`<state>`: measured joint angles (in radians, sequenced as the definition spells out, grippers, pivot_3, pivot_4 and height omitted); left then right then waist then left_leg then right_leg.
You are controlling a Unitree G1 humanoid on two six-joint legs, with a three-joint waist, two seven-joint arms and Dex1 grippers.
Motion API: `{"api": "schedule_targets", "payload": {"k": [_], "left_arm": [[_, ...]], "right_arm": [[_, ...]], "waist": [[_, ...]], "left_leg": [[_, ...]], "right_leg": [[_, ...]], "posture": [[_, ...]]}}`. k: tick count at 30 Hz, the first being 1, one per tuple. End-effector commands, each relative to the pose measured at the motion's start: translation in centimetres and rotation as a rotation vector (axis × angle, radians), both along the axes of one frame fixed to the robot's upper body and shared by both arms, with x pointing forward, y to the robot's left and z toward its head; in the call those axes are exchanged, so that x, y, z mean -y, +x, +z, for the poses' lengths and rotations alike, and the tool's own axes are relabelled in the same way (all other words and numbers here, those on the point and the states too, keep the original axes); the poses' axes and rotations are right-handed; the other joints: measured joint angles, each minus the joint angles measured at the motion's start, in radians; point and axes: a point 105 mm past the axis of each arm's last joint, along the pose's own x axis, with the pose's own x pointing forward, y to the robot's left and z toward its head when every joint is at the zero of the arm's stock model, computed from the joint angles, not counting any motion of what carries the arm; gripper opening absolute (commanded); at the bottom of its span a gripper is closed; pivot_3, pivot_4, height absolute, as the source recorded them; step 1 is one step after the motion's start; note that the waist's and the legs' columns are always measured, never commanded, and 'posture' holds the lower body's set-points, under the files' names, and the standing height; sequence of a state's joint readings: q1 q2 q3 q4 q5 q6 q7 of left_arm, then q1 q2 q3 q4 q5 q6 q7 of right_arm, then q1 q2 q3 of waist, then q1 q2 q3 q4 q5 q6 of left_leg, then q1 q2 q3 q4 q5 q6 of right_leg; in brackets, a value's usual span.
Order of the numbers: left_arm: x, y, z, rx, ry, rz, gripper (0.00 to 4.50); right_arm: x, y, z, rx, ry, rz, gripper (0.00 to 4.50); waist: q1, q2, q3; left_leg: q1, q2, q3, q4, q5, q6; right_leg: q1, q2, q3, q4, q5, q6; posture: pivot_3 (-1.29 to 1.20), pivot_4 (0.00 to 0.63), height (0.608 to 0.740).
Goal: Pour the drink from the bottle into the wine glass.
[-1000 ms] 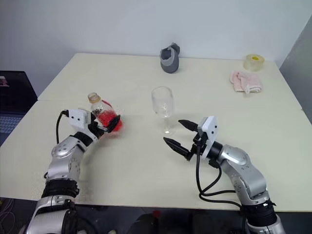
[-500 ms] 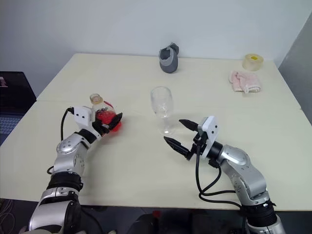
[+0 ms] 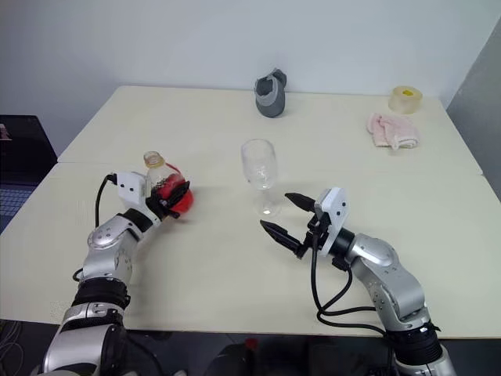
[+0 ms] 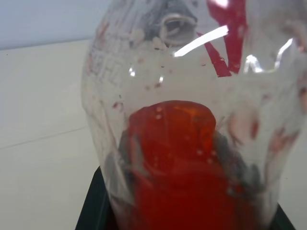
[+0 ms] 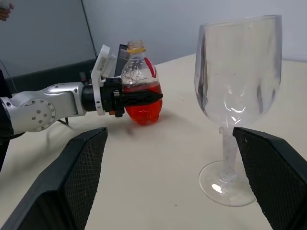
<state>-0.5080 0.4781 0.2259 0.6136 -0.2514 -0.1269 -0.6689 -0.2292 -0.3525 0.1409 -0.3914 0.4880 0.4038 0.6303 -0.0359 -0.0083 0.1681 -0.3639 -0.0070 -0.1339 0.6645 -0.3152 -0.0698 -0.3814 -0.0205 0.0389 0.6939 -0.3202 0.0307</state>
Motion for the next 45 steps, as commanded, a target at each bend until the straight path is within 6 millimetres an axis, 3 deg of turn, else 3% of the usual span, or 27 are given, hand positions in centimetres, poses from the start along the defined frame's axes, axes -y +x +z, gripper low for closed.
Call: {"api": "schedule_targets", "payload": {"k": [1, 9, 23, 37, 45], "left_arm": [[-0.4, -0.9, 3.6, 0.092, 0.051, -0.024, 1.38], [0.7, -1.6, 6.5, 0.108, 0.102, -0.110, 1.38], [5.2, 2.8, 14.3, 0.209, 0.330, -0.325, 1.38], [6.8, 4.3, 15.0, 0.294, 0.702, -0.379, 1.38], [8.6, 4.8, 16.1, 0.361, 0.813, -0.392, 1.38]], "right_arm": [[0.1, -0.2, 1.5, 0.066, -0.010, -0.001, 4.50], [0.4, -0.7, 3.4, 0.089, 0.011, 0.016, 4.50], [1.2, 2.9, 6.5, 0.170, -0.035, -0.076, 4.50], [-0.6, 3.2, 7.9, 0.190, -0.042, -0.063, 4.50], [-1.0, 3.4, 8.1, 0.193, -0.036, -0.062, 4.50]], "waist": [[-0.001, 0.000, 0.000], [0.002, 0.000, 0.000], [-0.007, -0.002, 0.001], [-0.025, -0.002, 0.001], [-0.025, -0.002, 0.001]], "left_leg": [[0.000, 0.000, 0.000, 0.000, 0.000, 0.000], [-0.001, 0.001, 0.000, 0.000, 0.001, 0.001], [-0.003, -0.003, 0.001, 0.000, 0.002, 0.001], [-0.007, -0.003, 0.001, 0.000, 0.003, 0.000], [-0.009, -0.007, 0.000, 0.001, 0.003, 0.000]], "right_leg": [[0.000, 0.000, 0.000, 0.000, 0.000, 0.000], [-0.002, 0.000, 0.000, 0.003, 0.000, 0.000], [-0.004, 0.002, -0.001, 0.003, 0.000, 0.000], [-0.008, 0.001, -0.001, 0.004, 0.000, 0.000], [-0.009, 0.001, -0.001, 0.004, 0.000, 0.000]], "posture": [[0.00, 0.150, 0.740], [0.00, 0.150, 0.740], [0.00, 0.150, 0.740], [0.00, 0.150, 0.740], [0.00, 0.150, 0.740]]}}
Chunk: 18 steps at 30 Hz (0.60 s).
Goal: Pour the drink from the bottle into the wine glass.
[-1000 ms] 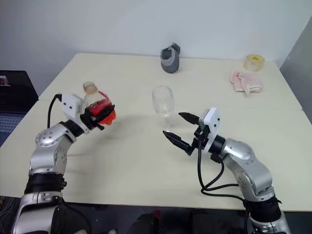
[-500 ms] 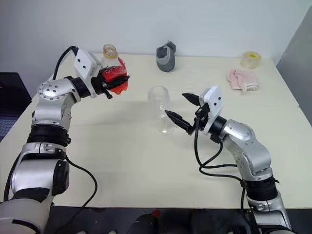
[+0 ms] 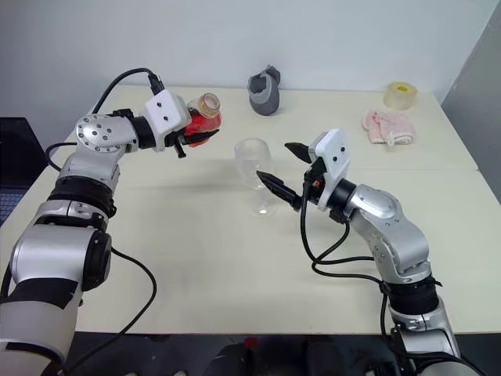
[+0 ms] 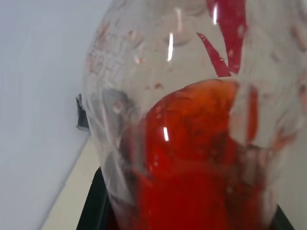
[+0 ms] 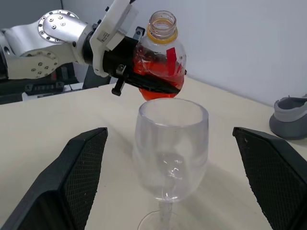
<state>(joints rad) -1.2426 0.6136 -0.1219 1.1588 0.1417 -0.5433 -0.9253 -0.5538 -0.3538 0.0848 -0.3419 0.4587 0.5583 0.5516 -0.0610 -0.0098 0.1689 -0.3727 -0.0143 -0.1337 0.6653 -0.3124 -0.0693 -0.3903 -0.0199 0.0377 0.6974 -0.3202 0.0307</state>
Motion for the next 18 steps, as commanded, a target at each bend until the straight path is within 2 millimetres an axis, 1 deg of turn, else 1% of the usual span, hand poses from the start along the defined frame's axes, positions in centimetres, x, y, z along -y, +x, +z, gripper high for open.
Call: {"api": "schedule_targets", "payload": {"k": [1, 5, 8, 11, 15, 18], "left_arm": [[1.1, 0.0, 2.7, 0.110, 0.034, -0.025, 1.38], [1.8, 0.2, 3.3, 0.141, 0.087, -0.026, 1.38], [2.2, 0.3, 3.6, 0.163, 0.125, -0.026, 1.38], [2.4, 0.2, 3.8, 0.187, 0.162, -0.033, 1.38], [2.6, 0.0, 4.1, 0.221, 0.216, -0.049, 1.38], [2.5, -0.1, 4.3, 0.243, 0.242, -0.048, 1.38]], "right_arm": [[-0.6, -0.3, 1.3, 0.048, 0.015, 0.016, 4.50], [-1.0, -0.2, 1.5, 0.054, 0.024, 0.018, 4.50], [-1.2, -0.3, 1.6, 0.056, 0.028, 0.018, 4.50], [-1.2, -0.4, 1.6, 0.053, 0.032, 0.016, 4.50], [-1.2, -0.5, 1.5, 0.048, 0.037, 0.011, 4.50], [-1.2, -0.5, 1.3, 0.043, 0.040, 0.006, 4.50]], "waist": [[0.000, 0.000, 0.000], [-0.005, 0.000, 0.000], [-0.010, 0.000, 0.000], [-0.015, 0.000, 0.000], [-0.022, 0.000, 0.000], [-0.022, -0.001, 0.000]], "left_leg": [[-0.001, 0.000, 0.000, 0.000, 0.000, 0.000], [-0.002, -0.001, 0.000, 0.000, 0.000, 0.000], [-0.008, -0.001, 0.000, 0.002, 0.001, 0.000], [-0.013, -0.004, -0.001, 0.006, 0.001, -0.001], [-0.014, -0.007, -0.001, 0.012, 0.001, 0.000], [-0.014, -0.008, -0.001, 0.013, 0.003, 0.004]], "right_leg": [[-0.001, 0.000, 0.000, 0.000, 0.000, 0.000], [-0.003, 0.000, 0.000, 0.001, 0.000, 0.000], [-0.009, 0.000, 0.000, 0.003, 0.000, 0.000], [-0.016, -0.002, 0.002, 0.010, 0.000, 0.000], [-0.016, -0.004, 0.003, 0.016, 0.000, 0.000], [-0.016, -0.004, 0.003, 0.018, 0.001, 0.002]], "posture": [[0.00, 0.150, 0.740], [0.00, 0.150, 0.740], [0.00, 0.150, 0.740], [0.00, 0.150, 0.740], [0.00, 0.150, 0.740], [0.00, 0.150, 0.740]]}}
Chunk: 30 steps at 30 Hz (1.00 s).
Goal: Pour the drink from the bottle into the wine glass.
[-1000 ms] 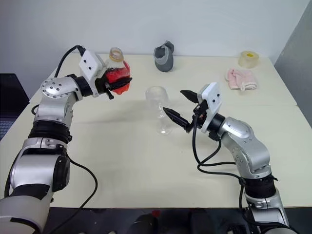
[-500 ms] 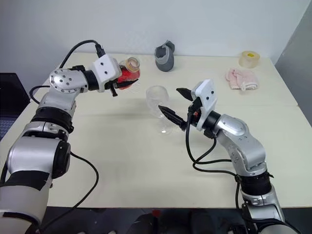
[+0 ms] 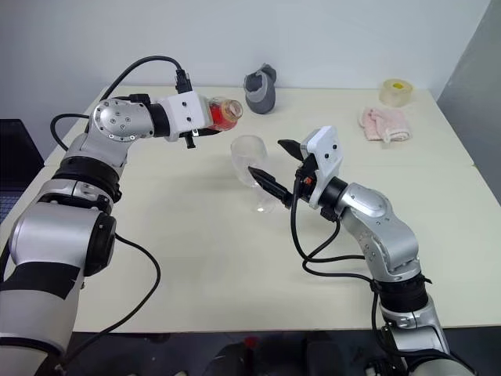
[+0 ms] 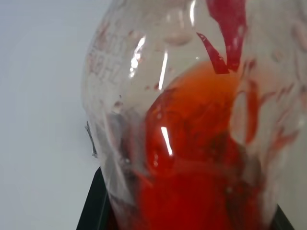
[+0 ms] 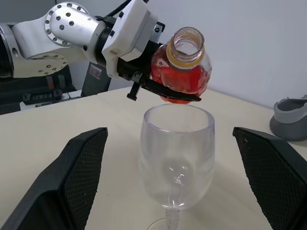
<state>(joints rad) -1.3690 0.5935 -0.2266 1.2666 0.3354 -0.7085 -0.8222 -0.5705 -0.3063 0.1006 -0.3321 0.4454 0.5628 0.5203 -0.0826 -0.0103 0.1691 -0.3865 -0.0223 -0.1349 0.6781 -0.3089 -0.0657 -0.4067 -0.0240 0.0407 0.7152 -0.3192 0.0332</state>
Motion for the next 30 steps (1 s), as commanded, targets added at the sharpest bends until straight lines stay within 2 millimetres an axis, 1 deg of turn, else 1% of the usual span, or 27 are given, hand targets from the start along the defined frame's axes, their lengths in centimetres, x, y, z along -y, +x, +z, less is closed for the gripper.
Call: {"api": "schedule_targets", "payload": {"k": [1, 6, 13, 19, 30], "left_arm": [[0.0, -0.4, 3.1, 0.120, 0.016, -0.011, 1.38], [-0.5, -0.3, 3.4, 0.146, 0.052, 0.007, 1.38], [-1.0, -0.3, 3.3, 0.156, 0.081, 0.027, 1.38], [-0.9, -0.3, 3.6, 0.212, 0.160, 0.022, 1.38], [-0.8, -0.3, 4.1, 0.272, 0.224, 0.024, 1.38]], "right_arm": [[-0.2, -0.6, 1.1, 0.047, 0.012, 0.004, 4.50], [-0.1, -0.4, 0.9, 0.045, 0.013, -0.001, 4.50], [-0.2, -0.3, 0.9, 0.044, 0.015, -0.001, 4.50], [-0.3, -0.4, 0.7, 0.037, 0.016, 0.006, 4.50], [-0.3, -0.4, 0.5, 0.032, 0.016, 0.002, 4.50]], "waist": [[0.000, 0.000, 0.000], [-0.002, 0.000, 0.000], [-0.003, 0.000, 0.000], [-0.002, 0.000, 0.000], [-0.003, 0.000, 0.000]], "left_leg": [[0.000, 0.000, 0.000, 0.000, 0.001, 0.001], [0.000, 0.000, 0.000, 0.000, 0.001, 0.002], [0.000, 0.000, 0.000, 0.000, 0.001, 0.001], [0.000, -0.001, 0.000, 0.000, 0.001, 0.001], [0.000, -0.001, 0.000, 0.000, 0.001, 0.001]], "right_leg": [[0.000, 0.000, 0.000, 0.001, 0.000, 0.000], [0.000, 0.000, 0.000, 0.002, 0.000, 0.000], [0.000, 0.000, 0.000, 0.001, 0.000, 0.000], [0.000, 0.000, 0.000, 0.001, 0.000, 0.000], [0.000, 0.000, 0.000, 0.002, 0.000, 0.000]], "posture": [[0.00, 0.150, 0.740], [0.00, 0.150, 0.740], [0.00, 0.150, 0.740], [0.00, 0.150, 0.740], [0.00, 0.150, 0.740]]}}
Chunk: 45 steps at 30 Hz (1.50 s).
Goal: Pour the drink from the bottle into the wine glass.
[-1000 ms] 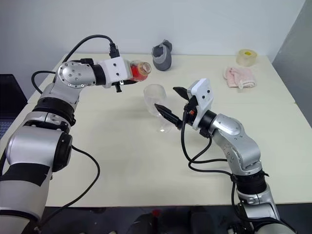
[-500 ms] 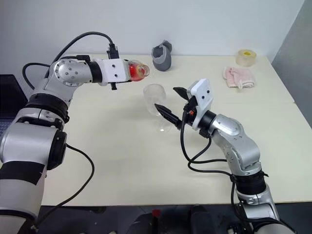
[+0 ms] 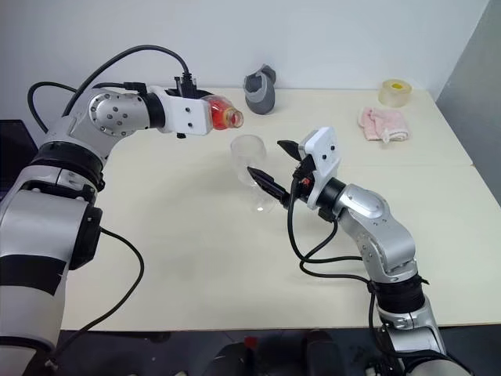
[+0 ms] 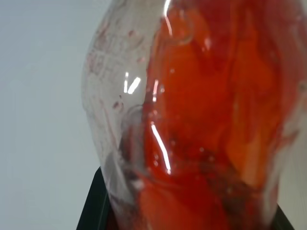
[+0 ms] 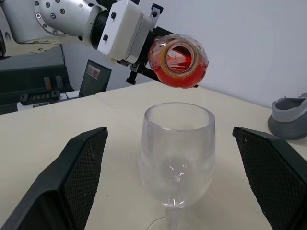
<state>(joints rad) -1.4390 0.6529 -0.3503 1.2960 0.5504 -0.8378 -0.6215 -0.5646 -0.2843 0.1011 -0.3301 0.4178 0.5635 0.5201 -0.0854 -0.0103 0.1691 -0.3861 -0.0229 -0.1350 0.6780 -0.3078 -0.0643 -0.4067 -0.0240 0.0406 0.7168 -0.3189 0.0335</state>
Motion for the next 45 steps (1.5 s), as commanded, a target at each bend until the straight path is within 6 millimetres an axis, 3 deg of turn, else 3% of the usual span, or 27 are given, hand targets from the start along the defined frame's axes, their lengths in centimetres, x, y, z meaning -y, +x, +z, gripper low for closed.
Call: {"api": "schedule_targets", "payload": {"k": [1, 45], "left_arm": [[-0.08, -0.32, 2.90, 0.091, -0.009, -0.005, 1.38], [-0.06, -0.46, 3.87, 0.186, 0.122, -0.011, 1.38]], "right_arm": [[-0.13, -0.45, 0.78, 0.035, 0.015, 0.011, 4.50], [-0.20, -0.53, 0.36, 0.036, 0.012, 0.015, 4.50]], "waist": [[0.000, 0.000, 0.000], [-0.001, 0.000, 0.000]], "left_leg": [[0.000, 0.000, 0.000, 0.000, 0.000, 0.000], [0.000, 0.000, 0.000, 0.000, 0.000, 0.000]], "right_leg": [[0.000, 0.000, 0.000, 0.000, 0.000, 0.000], [0.000, 0.000, 0.000, 0.001, 0.000, 0.000]], "posture": [[0.00, 0.150, 0.740], [0.00, 0.150, 0.740]]}}
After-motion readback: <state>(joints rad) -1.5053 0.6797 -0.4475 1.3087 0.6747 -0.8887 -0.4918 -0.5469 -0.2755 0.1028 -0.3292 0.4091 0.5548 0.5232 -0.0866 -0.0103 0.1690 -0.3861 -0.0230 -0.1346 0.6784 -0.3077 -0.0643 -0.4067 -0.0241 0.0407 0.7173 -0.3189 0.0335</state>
